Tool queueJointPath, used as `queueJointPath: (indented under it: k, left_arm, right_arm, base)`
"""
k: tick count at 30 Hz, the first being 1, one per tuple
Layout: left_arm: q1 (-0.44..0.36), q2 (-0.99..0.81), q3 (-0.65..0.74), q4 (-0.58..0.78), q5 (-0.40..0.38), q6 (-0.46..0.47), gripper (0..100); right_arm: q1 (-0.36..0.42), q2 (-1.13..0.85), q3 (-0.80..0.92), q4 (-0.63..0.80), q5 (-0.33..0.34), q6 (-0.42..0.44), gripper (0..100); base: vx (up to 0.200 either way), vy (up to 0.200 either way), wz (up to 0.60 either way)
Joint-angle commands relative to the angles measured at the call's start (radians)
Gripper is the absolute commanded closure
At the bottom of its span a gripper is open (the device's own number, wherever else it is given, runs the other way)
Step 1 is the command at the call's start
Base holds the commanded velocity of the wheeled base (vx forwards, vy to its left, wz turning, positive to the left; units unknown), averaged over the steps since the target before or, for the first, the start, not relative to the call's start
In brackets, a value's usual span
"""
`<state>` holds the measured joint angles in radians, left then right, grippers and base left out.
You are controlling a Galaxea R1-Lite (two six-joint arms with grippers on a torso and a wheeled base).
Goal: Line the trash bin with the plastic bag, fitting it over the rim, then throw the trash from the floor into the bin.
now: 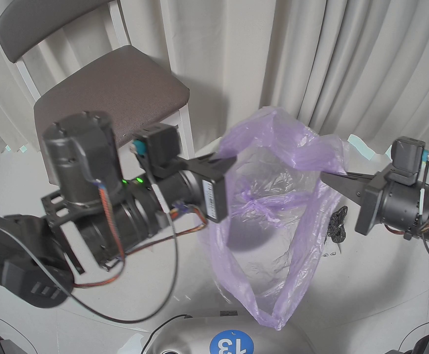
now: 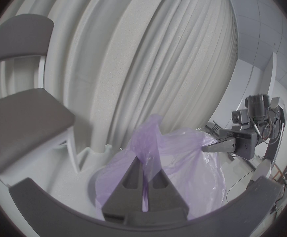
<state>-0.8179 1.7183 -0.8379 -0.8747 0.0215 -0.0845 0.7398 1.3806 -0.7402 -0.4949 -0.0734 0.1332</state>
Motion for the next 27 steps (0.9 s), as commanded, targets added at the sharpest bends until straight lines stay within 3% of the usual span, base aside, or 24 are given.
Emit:
queueJointPath:
  k: [1, 14, 21, 22, 27]
  left_arm:
    - [-0.029, 0.208, 0.003, -0.104, 0.012, -0.024, 100]
    - [0.065, 0.256, 0.034, -0.257, 0.023, -0.144, 100]
    - [0.091, 0.27, 0.072, -0.302, 0.017, -0.146, 100]
    - [0.123, 0.325, 0.109, -0.376, 0.014, -0.172, 100]
    - [0.157, 0.389, 0.111, -0.428, 0.011, -0.186, 100]
  right_arm:
    - [0.032, 0.178, -0.028, -0.116, 0.009, 0.009, 100]
    - [-0.002, 0.42, -0.028, -0.605, 0.009, 0.158, 100]
    - [-0.003, 0.474, -0.03, -0.657, 0.009, 0.177, 100]
    - [-0.003, 0.552, -0.042, -0.694, 0.009, 0.243, 100]
    - [-0.026, 0.617, -0.057, -0.737, 0.009, 0.255, 100]
  base:
    - [0.0, 0.0, 0.0]
    - [0.0, 0.0, 0.0]
    - [0.0, 0.0, 0.0]
    - [0.0, 0.0, 0.0]
    - [0.0, 0.0, 0.0]
